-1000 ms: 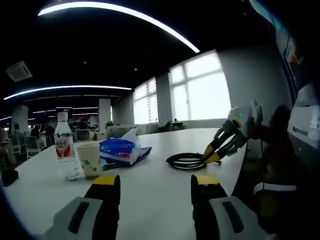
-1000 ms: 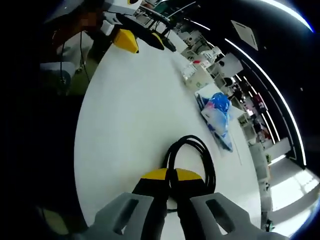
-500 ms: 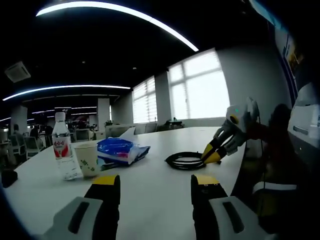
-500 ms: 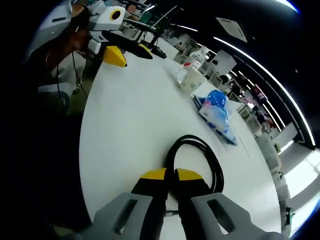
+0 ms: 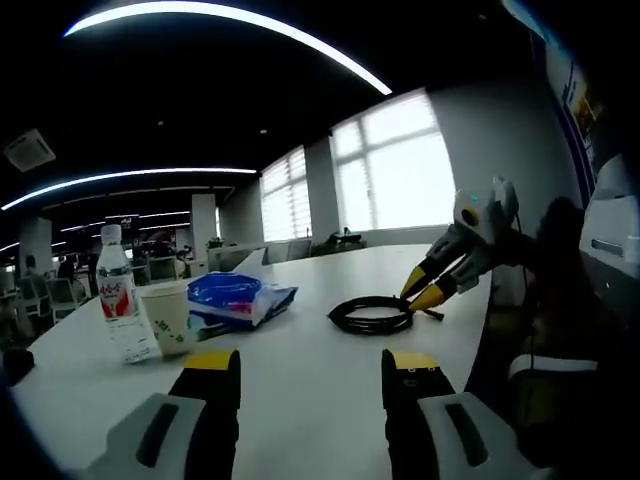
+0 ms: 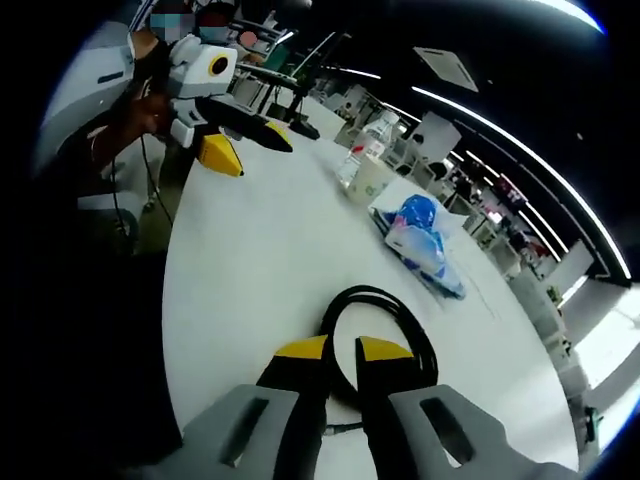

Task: Arrange the tabletop items into an orderly group along one side of the table until the central work area is clear of visible clutter.

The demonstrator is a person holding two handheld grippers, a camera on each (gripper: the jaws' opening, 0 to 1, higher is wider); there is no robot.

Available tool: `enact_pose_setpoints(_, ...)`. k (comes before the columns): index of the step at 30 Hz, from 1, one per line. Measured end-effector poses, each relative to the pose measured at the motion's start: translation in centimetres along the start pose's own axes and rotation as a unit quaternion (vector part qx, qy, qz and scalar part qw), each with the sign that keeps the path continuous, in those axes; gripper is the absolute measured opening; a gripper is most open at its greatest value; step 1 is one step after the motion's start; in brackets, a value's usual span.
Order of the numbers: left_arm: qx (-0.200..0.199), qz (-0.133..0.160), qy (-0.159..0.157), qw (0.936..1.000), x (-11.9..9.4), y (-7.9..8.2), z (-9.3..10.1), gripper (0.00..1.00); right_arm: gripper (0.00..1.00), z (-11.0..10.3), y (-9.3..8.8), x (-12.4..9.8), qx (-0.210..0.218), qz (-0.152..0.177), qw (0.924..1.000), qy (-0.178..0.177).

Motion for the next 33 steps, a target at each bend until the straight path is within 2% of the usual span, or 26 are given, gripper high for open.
enact_pose_setpoints(7, 0.019, -0.003, -0.009, 0.9998, 1.2, 0.2, 0.0, 0.56, 0.08, 0.9, 0.2, -0.1, 0.006, 0.013, 0.9999, -0.008)
enact_pose_setpoints(10, 0.059, -0.001, -0.007, 0.9982, 1.9, 0.7, -0.5, 0.55, 0.08, 1.4, 0.5, 0.1, 0.005, 0.02, 0.9998, -0.002)
enact_pose_setpoints(12, 0.07, -0.005, -0.009, 0.9975, 2.3, 0.9, -0.7, 0.55, 0.09, 1.9, 0.7, 0.2, -0.001, 0.019, 0.9998, -0.001)
enact_pose_setpoints(17, 0.094, -0.006, -0.011, 0.9955, 3.6, 1.7, -1.3, 0.53, 0.09, 3.1, 1.5, 0.7, -0.014, 0.028, 0.9995, 0.002)
enact_pose_setpoints(20, 0.105, -0.012, -0.016, 0.9943, 4.8, 1.8, -1.6, 0.52, 0.09, 4.4, 2.5, 1.3, -0.03, 0.04, 0.9987, 0.001)
enact_pose_setpoints(27, 0.132, -0.021, -0.025, 0.9907, 6.4, 2.1, -2.1, 0.51, 0.1, 5.9, 4.1, 2.4, -0.042, 0.058, 0.9974, 0.011)
enact_pose_setpoints(29, 0.141, -0.025, -0.03, 0.9893, 6.5, 2.2, -2.1, 0.51, 0.1, 6.1, 4.4, 2.7, -0.023, 0.08, 0.9962, 0.027)
enact_pose_setpoints(33, 0.147, -0.03, -0.033, 0.9882, 6.8, 2.2, -2.2, 0.51, 0.1, 6.8, 4.3, 2.9, -0.014, 0.087, 0.9958, 0.024)
Point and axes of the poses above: the point that each gripper's makers call its tool centre point, and the gripper's own axes: x roughly forward along the fingers, z roughly to its right, y roughly out of its top, the point moved 7 cm from there along -x, roughly backward along the fingers, and after that the axes turned 10 degrees about z, right-handed, at the moved point
